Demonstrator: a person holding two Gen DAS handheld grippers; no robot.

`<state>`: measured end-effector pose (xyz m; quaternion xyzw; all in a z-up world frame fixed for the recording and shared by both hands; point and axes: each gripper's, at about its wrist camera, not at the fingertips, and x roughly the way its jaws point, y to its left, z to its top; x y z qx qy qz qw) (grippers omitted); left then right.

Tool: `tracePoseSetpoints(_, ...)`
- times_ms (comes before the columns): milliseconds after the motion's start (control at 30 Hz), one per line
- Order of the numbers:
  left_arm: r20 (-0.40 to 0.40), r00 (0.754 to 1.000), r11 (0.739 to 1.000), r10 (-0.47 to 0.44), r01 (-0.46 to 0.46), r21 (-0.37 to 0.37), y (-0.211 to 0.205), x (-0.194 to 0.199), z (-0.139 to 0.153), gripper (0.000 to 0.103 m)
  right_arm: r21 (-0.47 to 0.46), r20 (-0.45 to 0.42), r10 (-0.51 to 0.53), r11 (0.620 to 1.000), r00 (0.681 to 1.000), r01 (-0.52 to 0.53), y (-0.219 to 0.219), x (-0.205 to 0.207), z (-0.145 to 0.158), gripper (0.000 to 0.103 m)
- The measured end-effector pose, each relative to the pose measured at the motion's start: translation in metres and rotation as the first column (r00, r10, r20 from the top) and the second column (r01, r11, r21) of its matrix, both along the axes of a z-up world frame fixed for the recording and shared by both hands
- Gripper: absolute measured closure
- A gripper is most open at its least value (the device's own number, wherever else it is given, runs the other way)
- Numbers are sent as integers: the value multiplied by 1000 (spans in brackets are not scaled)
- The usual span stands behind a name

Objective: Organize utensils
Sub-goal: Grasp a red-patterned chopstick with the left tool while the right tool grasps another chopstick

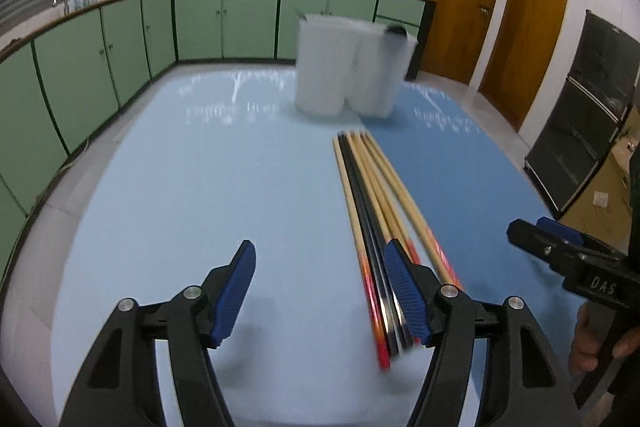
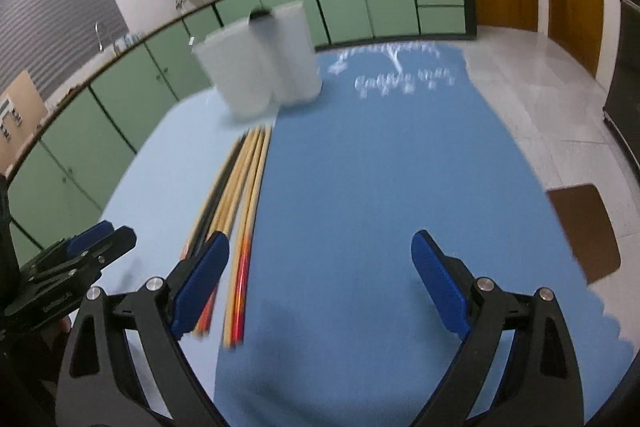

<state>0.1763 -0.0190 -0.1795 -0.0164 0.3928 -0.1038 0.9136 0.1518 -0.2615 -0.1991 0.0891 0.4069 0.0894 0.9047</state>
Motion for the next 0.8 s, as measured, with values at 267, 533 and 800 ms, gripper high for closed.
tracePoseSetpoints(267,-53,999,1000,-13,14,27,-1,-29,-19,37,-78,-36,54,995,998,-57,19,-28,-17,13)
tracePoseSetpoints(533,-74,997,999,-17,21,45,-2,-38,-30,37,-134,-54,69,988,996,-76,26,-31,-26,13)
tracePoseSetpoints(800,-74,997,999,-16,20,48,-1,-40,-30,37,-218,-45,69,973,997,-77,38,-29,-31,13)
